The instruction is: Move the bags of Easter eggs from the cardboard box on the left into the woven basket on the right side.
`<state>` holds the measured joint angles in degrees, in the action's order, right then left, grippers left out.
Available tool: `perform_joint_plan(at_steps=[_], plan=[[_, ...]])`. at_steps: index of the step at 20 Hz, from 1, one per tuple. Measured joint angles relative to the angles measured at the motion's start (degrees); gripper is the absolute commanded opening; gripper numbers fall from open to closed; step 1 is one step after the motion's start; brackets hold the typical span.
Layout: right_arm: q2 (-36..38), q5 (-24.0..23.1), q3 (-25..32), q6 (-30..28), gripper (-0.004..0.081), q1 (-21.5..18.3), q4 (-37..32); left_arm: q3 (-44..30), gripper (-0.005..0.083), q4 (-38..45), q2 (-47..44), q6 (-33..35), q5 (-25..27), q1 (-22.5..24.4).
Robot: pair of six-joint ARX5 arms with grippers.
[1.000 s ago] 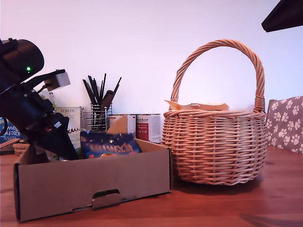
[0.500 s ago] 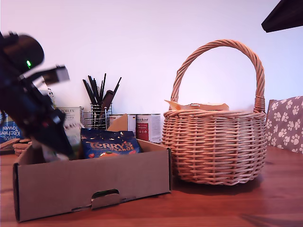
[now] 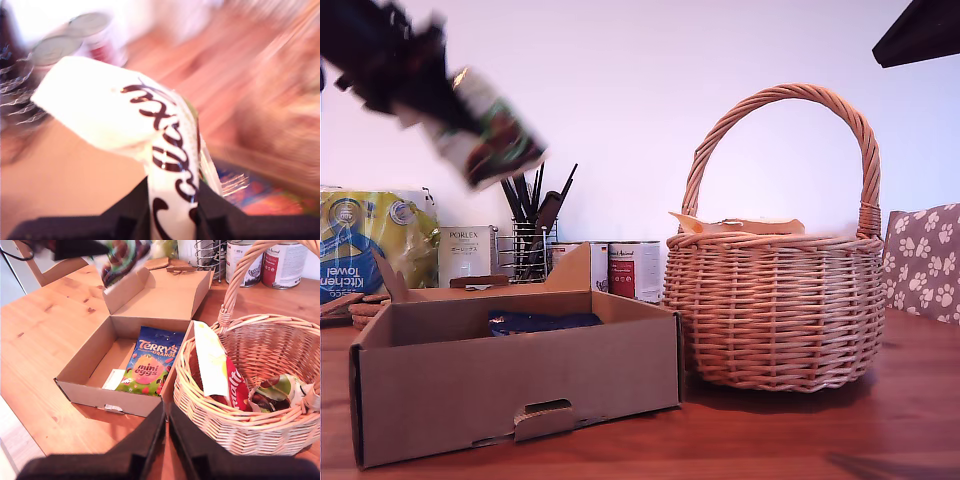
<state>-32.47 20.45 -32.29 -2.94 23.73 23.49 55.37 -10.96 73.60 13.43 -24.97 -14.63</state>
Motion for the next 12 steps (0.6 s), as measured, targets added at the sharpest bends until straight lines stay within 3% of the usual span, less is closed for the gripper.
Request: perform_joint_plan(at_steps=[3, 7, 12], plan=[[0.0, 0.0, 0.0, 0.02, -0.0013, 0.0, 0.0, 0.0, 0.0037, 0.2, 1.09, -6.8, -5.57, -5.75], [0.0, 0.0, 0.0, 0.02, -0.0013, 0.0, 0.04, -0.02, 0.0037, 8.59, 5.97, -14.91, -6.23, -16.11], [0.0, 0.0, 0.0, 0.0, -0.0013, 0.0, 0.07, -0.02, 0.0037, 24.61, 15.12, -30.36, 1.2, -24.61]])
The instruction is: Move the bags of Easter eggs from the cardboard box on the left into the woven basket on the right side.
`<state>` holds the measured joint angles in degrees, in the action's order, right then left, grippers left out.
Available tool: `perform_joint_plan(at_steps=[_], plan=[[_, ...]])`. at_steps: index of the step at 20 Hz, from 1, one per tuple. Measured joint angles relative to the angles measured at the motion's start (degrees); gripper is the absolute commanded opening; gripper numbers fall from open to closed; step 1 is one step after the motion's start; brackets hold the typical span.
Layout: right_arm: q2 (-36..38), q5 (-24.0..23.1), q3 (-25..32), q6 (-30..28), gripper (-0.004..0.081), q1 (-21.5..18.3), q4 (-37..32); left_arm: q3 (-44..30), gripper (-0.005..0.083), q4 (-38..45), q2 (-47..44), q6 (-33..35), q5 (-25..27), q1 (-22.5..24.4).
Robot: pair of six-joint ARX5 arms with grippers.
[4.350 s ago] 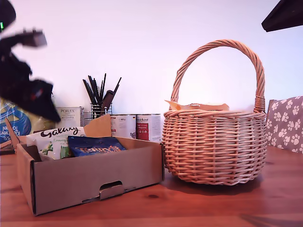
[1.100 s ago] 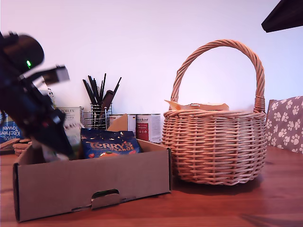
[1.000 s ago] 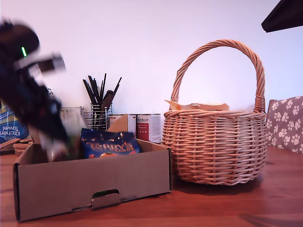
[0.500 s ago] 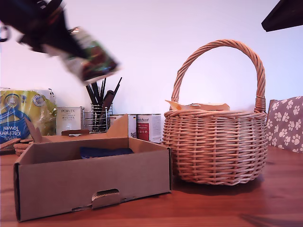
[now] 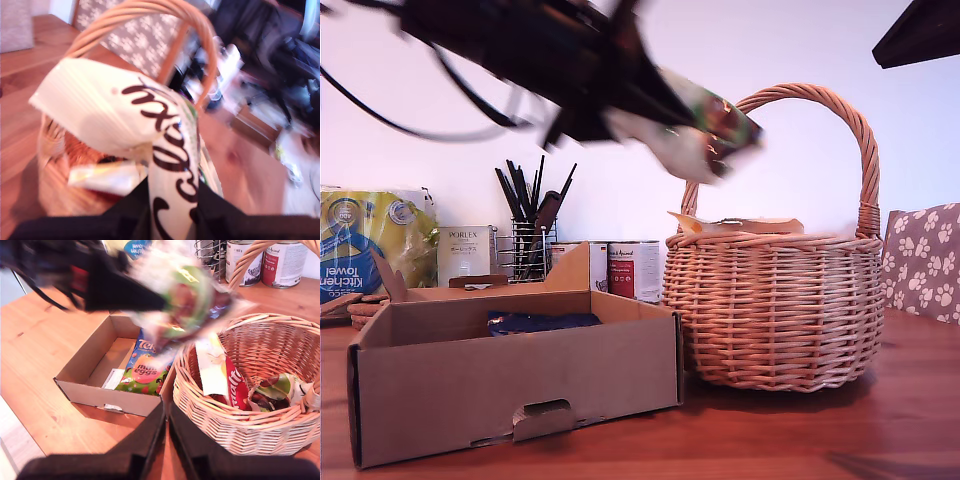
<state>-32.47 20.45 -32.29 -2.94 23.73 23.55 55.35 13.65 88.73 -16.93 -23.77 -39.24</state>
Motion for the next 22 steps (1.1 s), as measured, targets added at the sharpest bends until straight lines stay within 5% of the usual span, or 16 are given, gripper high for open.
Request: perform_joint_plan(at_steps=[3, 14, 16, 19, 22], plan=[[0.0, 0.0, 0.0, 0.0, -0.0013, 0.0, 0.0, 0.04, 0.0037, 6.56, 4.24, -8.48, 7.02, -2.69], [0.0, 0.0, 0.0, 0.0, -0.0013, 0.0, -0.04, 12.74, 0.0048, 7.45, 15.65, -18.82, 20.92, -8.74], [0.0, -0.02, 0.0, 0.0, -0.0013, 0.0, -0.04, 12.76, 0.0134, 7.39, 15.78, -18.86, 22.86, -9.16], [0.0, -0.02, 0.0, 0.0, -0.0013, 0.0, -0.04, 12.76, 0.0389, 7.41, 15.78, -18.86, 24.74, -9.64], [0.0, 0.0, 0.0, 0.0, -0.0013, 0.0, -0.04, 12.76, 0.0433, 7.41, 15.78, -18.86, 25.49, -9.75]])
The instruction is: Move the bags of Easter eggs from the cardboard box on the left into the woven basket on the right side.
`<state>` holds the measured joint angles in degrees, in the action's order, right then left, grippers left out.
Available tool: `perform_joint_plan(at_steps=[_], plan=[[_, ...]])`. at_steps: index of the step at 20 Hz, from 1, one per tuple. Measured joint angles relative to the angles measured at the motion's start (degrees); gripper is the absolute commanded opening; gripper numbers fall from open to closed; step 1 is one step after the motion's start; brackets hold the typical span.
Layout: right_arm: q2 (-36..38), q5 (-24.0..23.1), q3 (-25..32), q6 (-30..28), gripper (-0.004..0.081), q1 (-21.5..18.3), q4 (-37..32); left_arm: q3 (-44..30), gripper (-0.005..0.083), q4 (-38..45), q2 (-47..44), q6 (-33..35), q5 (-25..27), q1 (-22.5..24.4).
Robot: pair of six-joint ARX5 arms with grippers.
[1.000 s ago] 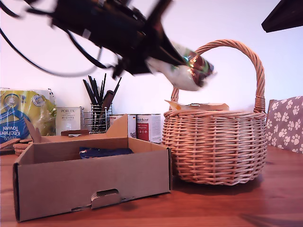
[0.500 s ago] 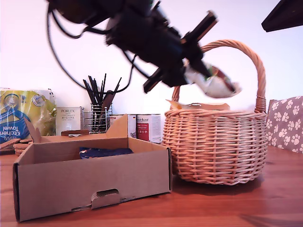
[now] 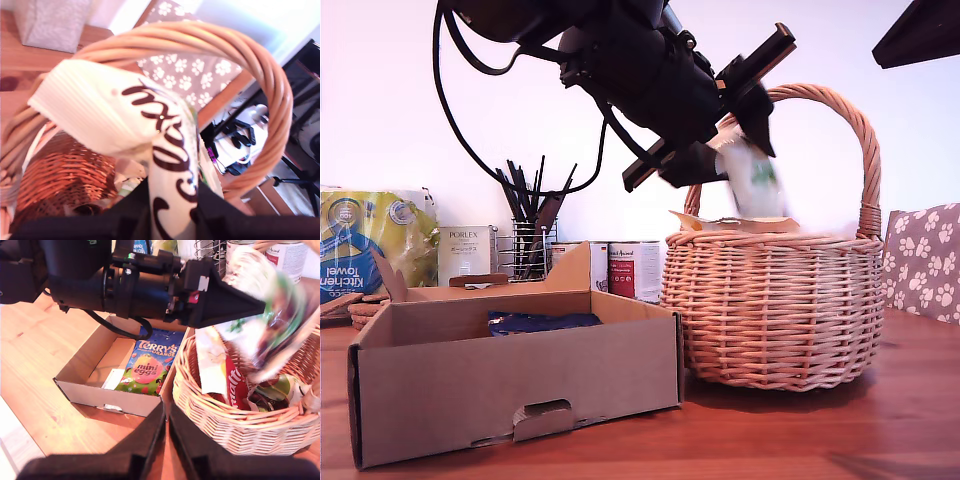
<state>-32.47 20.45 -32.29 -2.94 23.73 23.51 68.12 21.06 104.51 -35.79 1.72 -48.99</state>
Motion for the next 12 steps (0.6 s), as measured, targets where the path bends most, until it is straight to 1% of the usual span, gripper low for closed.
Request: perform_joint_plan(at_steps=[4, 6, 7, 9, 11, 12], plan=[[0.0, 0.0, 0.0, 0.0, -0.0013, 0.0, 0.02, 0.39, 0.0429, 0.22, 0.0, 0.0, 0.11, 0.0], [0.0, 0.0, 0.0, 0.0, -0.0013, 0.0, 0.02, 1.18, 0.0413, 0.22, 0.0, 0.26, -0.37, -0.04], [0.0, 0.0, 0.0, 0.0, -0.0013, 0.0, 0.02, 1.62, 0.0376, 0.02, 0.0, 0.76, -1.36, -0.11], [0.0, -0.02, 0.0, 0.0, -0.0013, 0.0, 0.0, 2.29, 0.0254, -2.29, 0.0, 2.51, -3.8, -0.22], [0.0, 0.0, 0.0, 0.0, -0.0013, 0.0, 0.02, 2.43, 0.0122, -7.65, -0.13, 5.16, -6.1, -0.37], [0.0, -0.02, 0.0, 0.0, -0.0013, 0.0, 0.04, 2.43, 0.0073, -10.73, -0.28, 5.6, -6.86, -0.37]])
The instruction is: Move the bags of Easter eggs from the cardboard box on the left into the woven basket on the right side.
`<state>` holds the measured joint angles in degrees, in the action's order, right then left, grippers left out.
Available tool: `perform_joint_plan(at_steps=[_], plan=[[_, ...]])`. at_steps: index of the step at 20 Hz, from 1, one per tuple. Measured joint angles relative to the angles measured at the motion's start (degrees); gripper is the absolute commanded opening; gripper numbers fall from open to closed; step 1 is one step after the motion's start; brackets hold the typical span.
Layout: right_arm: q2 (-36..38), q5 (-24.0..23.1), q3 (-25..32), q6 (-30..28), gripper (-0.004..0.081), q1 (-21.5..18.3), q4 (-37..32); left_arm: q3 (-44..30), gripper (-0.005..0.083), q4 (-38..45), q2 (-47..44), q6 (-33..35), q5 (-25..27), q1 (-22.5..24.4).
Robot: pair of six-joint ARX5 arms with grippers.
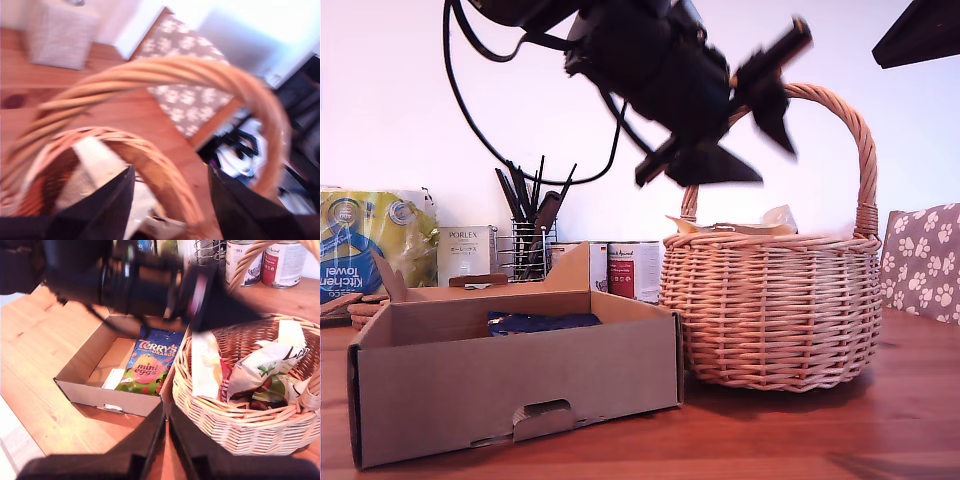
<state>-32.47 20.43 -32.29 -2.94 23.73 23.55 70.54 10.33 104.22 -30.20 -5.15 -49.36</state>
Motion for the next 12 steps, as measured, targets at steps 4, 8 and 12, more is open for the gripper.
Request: perform_joint_plan(at_steps=[4, 8, 12], plan=[[0.0, 0.0, 0.0, 0.0, -0.0013, 0.0, 0.0, -0.04, -0.0023, -12.63, -4.11, 11.19, -1.07, 0.07], [0.0, 0.0, 0.0, 0.0, -0.0013, 0.0, 0.02, -0.02, -0.0023, -26.32, -13.57, 18.58, -0.87, 0.07], [0.0, 0.0, 0.0, 0.0, -0.0013, 0.0, 0.07, -1.68, -0.0023, -35.8, -19.5, 22.53, 3.82, 1.36]])
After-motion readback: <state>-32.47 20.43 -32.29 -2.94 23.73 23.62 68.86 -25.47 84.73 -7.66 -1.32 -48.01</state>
